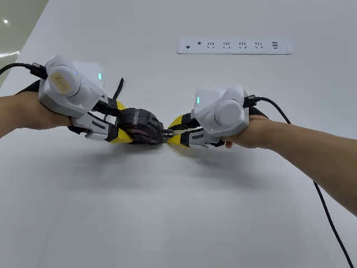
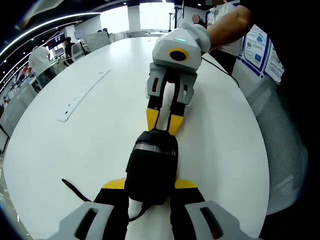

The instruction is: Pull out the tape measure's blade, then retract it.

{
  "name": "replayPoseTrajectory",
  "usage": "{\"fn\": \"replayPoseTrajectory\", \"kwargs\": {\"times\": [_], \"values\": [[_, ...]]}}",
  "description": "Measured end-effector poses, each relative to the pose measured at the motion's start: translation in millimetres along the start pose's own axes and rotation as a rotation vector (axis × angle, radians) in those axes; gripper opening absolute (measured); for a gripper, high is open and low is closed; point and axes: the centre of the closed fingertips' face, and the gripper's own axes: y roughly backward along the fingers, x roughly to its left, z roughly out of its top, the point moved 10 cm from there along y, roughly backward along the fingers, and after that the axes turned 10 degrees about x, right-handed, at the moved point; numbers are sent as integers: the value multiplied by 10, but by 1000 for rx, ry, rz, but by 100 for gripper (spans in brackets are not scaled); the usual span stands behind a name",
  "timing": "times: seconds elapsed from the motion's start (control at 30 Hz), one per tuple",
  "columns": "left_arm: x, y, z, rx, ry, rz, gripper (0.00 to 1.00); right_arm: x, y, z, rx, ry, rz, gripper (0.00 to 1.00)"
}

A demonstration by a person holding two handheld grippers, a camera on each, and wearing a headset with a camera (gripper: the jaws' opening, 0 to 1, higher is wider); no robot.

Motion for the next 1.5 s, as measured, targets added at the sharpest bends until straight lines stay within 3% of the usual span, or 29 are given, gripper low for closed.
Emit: {"fn": "replayPoseTrajectory", "kwargs": {"times": [1.5], "values": [[-5, 19, -4, 11, 7, 5, 28, -12, 281, -214, 33, -2, 7, 12]]}}
